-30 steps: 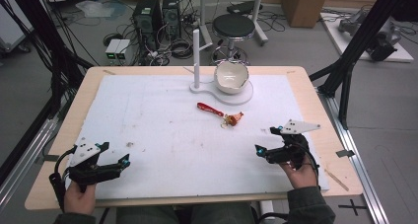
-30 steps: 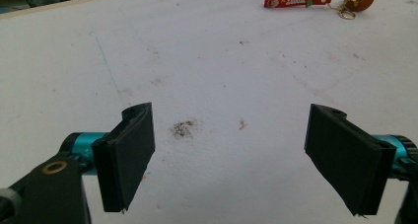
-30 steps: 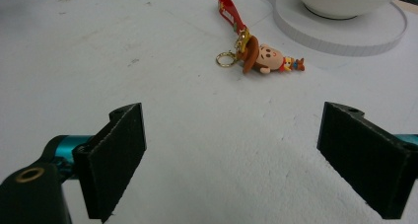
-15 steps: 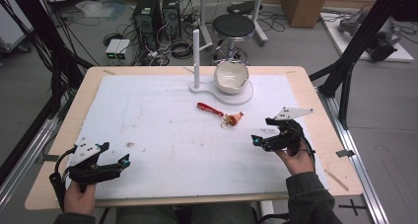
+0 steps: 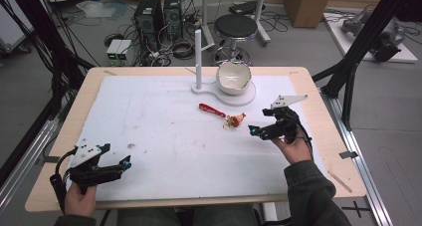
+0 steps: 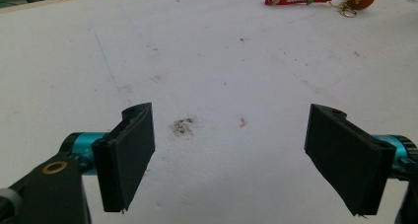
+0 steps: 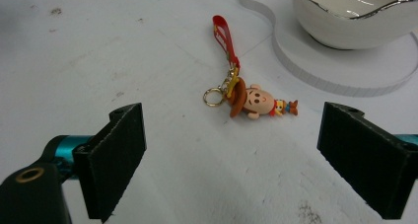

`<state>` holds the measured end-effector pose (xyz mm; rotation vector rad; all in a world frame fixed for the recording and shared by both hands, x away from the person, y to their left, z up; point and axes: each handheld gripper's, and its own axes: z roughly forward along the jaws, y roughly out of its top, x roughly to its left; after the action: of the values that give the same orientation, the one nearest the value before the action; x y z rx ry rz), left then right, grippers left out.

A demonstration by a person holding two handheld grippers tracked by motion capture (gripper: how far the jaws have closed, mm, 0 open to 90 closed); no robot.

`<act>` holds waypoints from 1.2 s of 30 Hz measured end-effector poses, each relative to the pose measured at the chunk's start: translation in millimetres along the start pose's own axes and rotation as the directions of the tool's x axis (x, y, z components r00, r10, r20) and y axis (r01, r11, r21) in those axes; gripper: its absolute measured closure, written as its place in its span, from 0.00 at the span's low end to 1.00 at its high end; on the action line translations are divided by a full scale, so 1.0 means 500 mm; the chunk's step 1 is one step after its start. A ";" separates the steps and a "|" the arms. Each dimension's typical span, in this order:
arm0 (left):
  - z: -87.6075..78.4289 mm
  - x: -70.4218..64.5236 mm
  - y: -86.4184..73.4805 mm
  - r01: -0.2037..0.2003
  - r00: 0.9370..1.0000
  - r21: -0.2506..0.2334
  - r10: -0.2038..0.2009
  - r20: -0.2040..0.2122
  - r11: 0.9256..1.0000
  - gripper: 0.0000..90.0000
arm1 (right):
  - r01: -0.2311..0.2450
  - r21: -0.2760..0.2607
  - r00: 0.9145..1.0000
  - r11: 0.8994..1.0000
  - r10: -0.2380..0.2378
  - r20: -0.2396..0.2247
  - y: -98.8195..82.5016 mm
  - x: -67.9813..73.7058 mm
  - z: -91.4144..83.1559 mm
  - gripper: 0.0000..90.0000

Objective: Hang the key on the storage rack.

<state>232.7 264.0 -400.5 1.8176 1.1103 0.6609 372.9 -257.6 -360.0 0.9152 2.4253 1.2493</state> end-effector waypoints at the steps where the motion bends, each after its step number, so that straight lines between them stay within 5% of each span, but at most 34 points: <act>1: 0.000 0.000 0.000 0.001 1.000 0.000 -0.001 -0.001 1.000 0.22 | 0.000 0.002 1.000 1.000 0.000 0.001 0.004 -0.001 0.002 0.11; 36: 0.002 0.007 -0.001 0.007 1.000 0.000 -0.007 0.007 1.000 0.22 | 0.038 0.092 0.999 0.995 -0.034 -0.037 0.148 -0.039 0.127 0.11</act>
<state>234.7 266.8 -401.3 1.8143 1.1119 0.6502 449.7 -197.8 -339.6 0.8767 2.5345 1.1591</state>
